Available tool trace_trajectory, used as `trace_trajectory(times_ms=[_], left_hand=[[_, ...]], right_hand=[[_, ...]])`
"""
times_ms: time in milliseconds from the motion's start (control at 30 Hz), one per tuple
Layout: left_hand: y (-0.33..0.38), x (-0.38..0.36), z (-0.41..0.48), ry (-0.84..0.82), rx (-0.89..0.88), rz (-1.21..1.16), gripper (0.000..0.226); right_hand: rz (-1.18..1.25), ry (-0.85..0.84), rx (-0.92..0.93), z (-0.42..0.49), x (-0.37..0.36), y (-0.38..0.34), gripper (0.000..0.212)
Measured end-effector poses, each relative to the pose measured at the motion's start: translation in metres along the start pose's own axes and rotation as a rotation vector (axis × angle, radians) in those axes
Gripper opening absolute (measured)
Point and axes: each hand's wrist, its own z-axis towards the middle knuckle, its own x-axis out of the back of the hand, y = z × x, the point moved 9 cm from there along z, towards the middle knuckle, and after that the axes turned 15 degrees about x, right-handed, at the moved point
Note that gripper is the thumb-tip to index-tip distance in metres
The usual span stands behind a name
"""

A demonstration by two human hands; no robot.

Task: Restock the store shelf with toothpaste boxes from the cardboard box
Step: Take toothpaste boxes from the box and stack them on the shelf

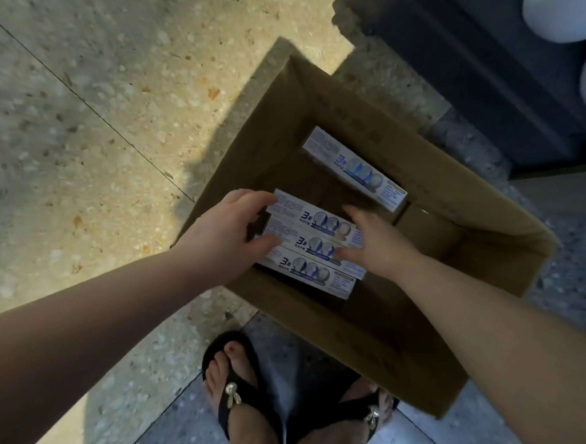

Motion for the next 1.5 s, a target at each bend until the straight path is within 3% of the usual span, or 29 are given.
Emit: trace_trajectory(times_ms=[100, 233, 467, 600, 733, 867, 933, 1167, 1367, 1500], left_hand=[[0.004, 0.000, 0.014, 0.022, -0.017, 0.001, 0.058], [0.012, 0.003, 0.026, 0.043, -0.028, 0.014, 0.061], [0.058, -0.006, 0.065, 0.157, -0.159, 0.339, 0.070], [0.081, -0.024, 0.094, 0.164, -0.232, 0.478, 0.075], [0.083, -0.028, 0.115, 0.194, -0.197, 0.523, 0.081], [0.075, -0.040, 0.121, 0.195, -0.174, 0.666, 0.064], [0.067, -0.041, 0.113, 0.139, -0.148, 0.553, 0.054], [0.058, 0.014, 0.008, 0.107, -0.135, 0.244, 0.051], [0.064, 0.099, -0.138, 0.131, -0.102, -0.004, 0.043], [0.094, 0.158, -0.238, 0.137, -0.147, -0.086, 0.042]], right_hand=[[0.035, 0.024, -0.006, 0.001, -0.005, 0.003, 0.077], [0.100, 0.122, -0.023, -0.018, 0.005, 0.002, 0.044], [0.227, 0.258, -0.161, -0.108, 0.032, 0.031, 0.051], [0.266, 0.298, -0.162, -0.142, 0.033, 0.055, 0.049], [0.294, 0.353, -0.104, -0.140, 0.029, 0.054, 0.047], [0.377, 0.451, -0.083, -0.138, 0.027, 0.049, 0.048], [0.401, 0.481, -0.062, -0.141, 0.030, 0.044, 0.048], [0.447, 0.537, -0.054, -0.201, 0.070, -0.007, 0.042], [0.436, 0.575, -0.058, -0.310, 0.139, -0.092, 0.051], [0.467, 0.669, -0.052, -0.404, 0.195, -0.155, 0.047]])
